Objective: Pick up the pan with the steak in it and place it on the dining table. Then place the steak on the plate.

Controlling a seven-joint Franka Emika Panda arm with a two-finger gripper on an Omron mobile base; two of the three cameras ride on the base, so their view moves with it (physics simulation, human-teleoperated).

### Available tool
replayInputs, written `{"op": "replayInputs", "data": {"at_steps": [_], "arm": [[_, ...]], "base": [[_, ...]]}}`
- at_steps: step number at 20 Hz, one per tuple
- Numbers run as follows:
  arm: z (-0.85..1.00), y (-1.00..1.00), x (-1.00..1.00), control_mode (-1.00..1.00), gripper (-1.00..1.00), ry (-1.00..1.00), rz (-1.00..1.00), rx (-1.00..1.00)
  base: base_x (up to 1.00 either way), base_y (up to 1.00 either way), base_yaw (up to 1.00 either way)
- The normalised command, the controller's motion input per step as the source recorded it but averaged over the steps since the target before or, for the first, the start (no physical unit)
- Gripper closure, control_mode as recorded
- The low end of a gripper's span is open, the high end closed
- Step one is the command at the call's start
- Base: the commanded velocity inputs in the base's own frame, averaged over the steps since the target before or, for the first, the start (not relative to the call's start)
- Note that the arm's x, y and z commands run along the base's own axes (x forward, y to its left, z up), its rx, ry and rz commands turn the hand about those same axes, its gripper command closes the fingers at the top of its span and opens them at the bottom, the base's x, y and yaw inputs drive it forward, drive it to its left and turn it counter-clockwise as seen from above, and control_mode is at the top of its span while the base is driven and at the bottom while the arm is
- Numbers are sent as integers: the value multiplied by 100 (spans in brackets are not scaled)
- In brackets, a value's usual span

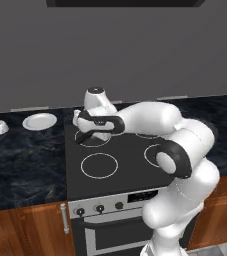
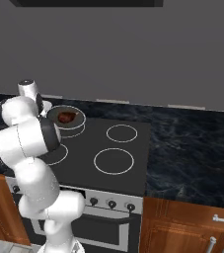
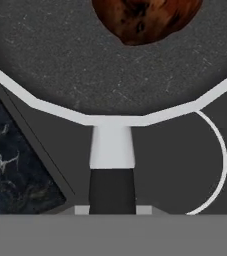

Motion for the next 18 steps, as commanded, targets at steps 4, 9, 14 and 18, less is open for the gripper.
{"op": "replayInputs", "data": {"at_steps": [4, 9, 14, 18], "arm": [[51, -48, -100, -100, 100, 0, 0, 2], [28, -47, -100, -100, 100, -1, 7, 0], [6, -41, -86, -100, 100, 0, 19, 0], [0, -36, -69, -100, 100, 0, 27, 1]], "base": [[0, 0, 0], [0, 0, 0], [0, 0, 0], [0, 0, 0]]}}
